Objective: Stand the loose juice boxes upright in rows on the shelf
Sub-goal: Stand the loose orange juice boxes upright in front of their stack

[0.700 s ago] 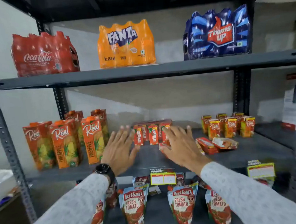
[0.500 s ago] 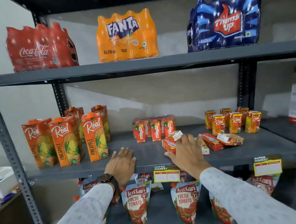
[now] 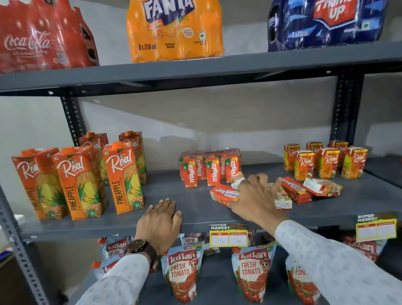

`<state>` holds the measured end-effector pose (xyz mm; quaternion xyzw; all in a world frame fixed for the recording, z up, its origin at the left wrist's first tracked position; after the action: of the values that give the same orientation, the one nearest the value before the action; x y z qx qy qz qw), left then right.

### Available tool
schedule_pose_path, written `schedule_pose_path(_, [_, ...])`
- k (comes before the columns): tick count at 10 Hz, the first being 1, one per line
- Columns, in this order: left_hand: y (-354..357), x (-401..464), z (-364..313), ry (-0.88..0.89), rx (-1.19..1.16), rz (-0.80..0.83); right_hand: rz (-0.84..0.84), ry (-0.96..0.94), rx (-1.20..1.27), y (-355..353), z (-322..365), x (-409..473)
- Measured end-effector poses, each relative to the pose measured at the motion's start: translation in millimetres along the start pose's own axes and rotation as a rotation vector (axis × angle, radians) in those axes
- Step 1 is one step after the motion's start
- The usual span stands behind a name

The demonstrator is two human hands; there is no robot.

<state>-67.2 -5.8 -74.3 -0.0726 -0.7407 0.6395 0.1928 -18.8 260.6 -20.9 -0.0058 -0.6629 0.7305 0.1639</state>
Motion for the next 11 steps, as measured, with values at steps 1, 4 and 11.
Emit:
schedule_pose_path(1, [-0.4, 0.0, -0.6, -0.005, 0.007, 0.005, 0.001, -0.118, 0.006, -9.4, 10.4, 0.1])
schedule_pose_path(4, [-1.2, -1.8, -3.1, -0.029, -0.006, 0.021, 0.094, -0.447, 0.388, -55.8, 42.8, 35.9])
schedule_pose_path(11, [-2.2, -3.0, -4.9, -0.039, 0.015, -0.005, -0.268, -0.344, 0.975, 22.4, 66.3, 42.6])
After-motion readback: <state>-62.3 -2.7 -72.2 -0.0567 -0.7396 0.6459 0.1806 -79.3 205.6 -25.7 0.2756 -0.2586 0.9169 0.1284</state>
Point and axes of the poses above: each hand's wrist, its own x-axis towards the middle knuckle, its own y-axis out of the palm, z = x × y, the point moved 3 cm from there along x, towards the middle knuckle, and after that the axes turned 14 degrees about z, right-handed, at the moved point
